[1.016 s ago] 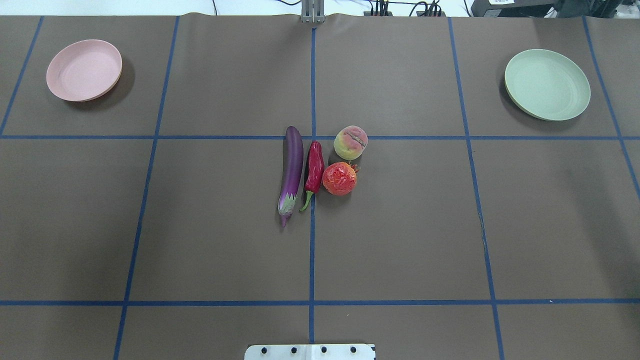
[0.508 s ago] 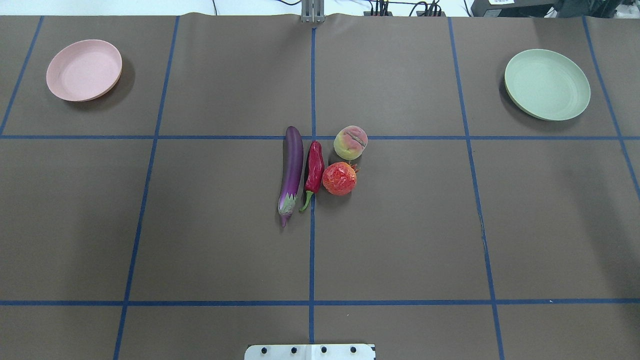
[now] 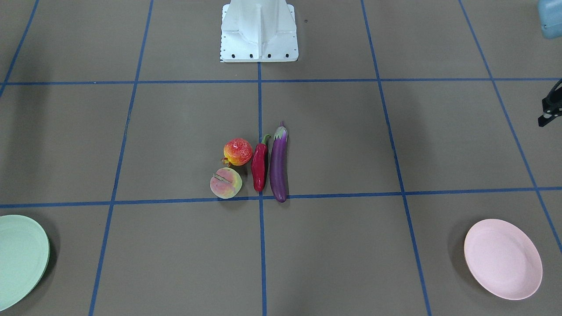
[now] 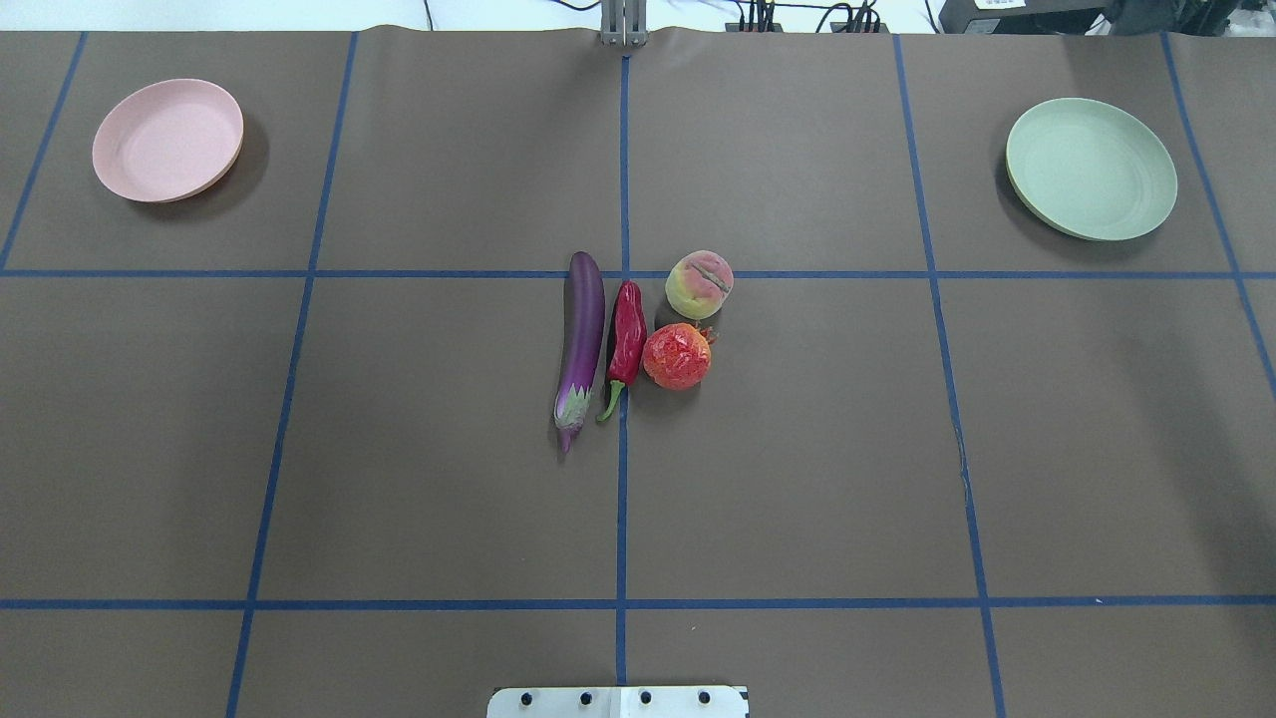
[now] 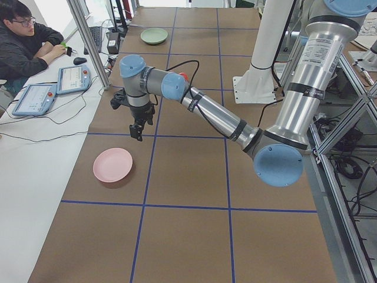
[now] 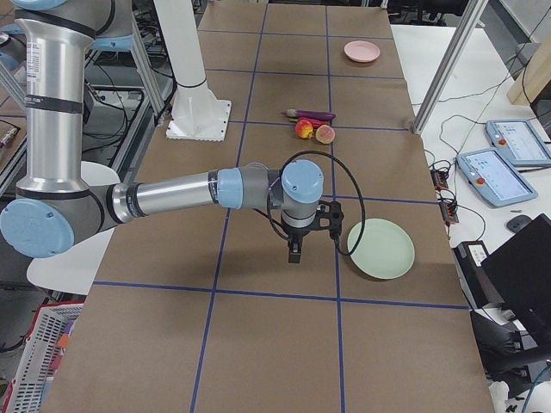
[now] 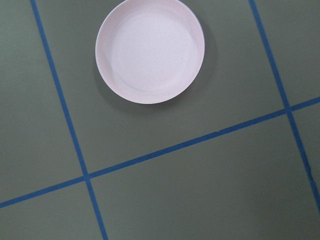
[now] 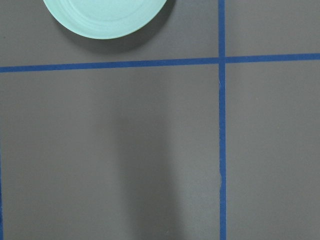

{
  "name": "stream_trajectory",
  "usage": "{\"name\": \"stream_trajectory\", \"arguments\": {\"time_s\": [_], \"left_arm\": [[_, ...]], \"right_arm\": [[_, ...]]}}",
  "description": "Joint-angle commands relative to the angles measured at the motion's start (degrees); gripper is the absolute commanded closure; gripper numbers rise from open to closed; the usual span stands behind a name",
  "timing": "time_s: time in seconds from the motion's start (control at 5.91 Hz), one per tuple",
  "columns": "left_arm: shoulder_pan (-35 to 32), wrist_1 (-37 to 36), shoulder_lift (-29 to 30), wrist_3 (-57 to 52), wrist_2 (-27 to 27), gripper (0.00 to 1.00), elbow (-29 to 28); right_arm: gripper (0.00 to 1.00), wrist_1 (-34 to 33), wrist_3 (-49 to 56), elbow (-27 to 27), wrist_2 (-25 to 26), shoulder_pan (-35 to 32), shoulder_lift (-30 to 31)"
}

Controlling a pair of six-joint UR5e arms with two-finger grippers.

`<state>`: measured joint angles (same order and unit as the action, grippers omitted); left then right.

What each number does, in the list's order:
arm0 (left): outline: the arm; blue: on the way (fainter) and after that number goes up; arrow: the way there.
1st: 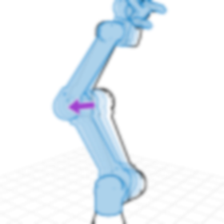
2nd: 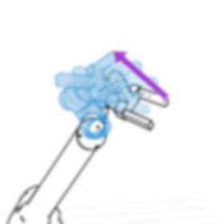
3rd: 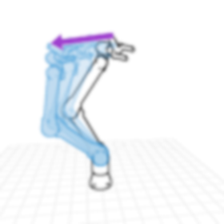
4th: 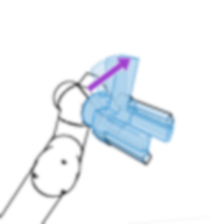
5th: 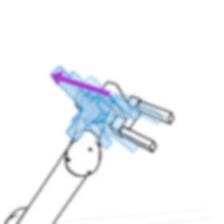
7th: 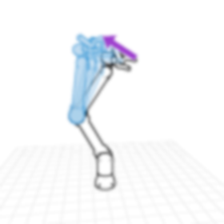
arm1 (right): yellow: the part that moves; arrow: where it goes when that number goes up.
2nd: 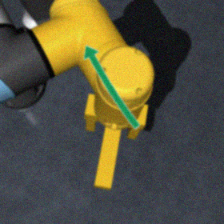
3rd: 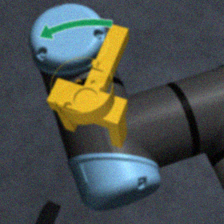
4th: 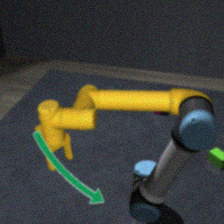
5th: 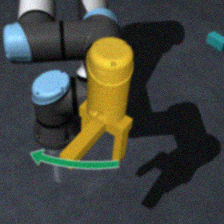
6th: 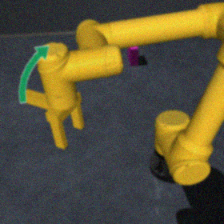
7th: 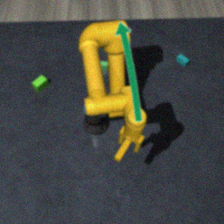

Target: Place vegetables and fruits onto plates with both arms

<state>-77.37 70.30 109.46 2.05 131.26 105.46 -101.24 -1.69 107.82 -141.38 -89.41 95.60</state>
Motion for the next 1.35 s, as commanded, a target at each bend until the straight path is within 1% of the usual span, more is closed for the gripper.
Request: {"name": "stream_trajectory", "arguments": {"time_s": [0.0,0.51,0.85,1.19], "left_arm": [[7.2,-0.2,5.7,11.9,-0.3,0.0,-0.4],[19.6,0.5,13.4,30.2,-0.4,0.0,-0.7],[23.8,9.3,14.1,39.6,-0.7,0.0,-3.1],[31.3,17.7,14.4,50.6,-8.1,0.0,-5.4]], "right_arm": [[0.0,0.1,-0.1,-0.8,-1.4,0.3,-0.4],[0.0,-0.1,-0.1,-0.9,-1.3,2.3,-2.0],[0.0,0.0,-0.1,-0.9,-1.2,2.9,-3.0],[0.0,0.1,-0.1,-0.8,-1.2,2.9,-3.9]]}}
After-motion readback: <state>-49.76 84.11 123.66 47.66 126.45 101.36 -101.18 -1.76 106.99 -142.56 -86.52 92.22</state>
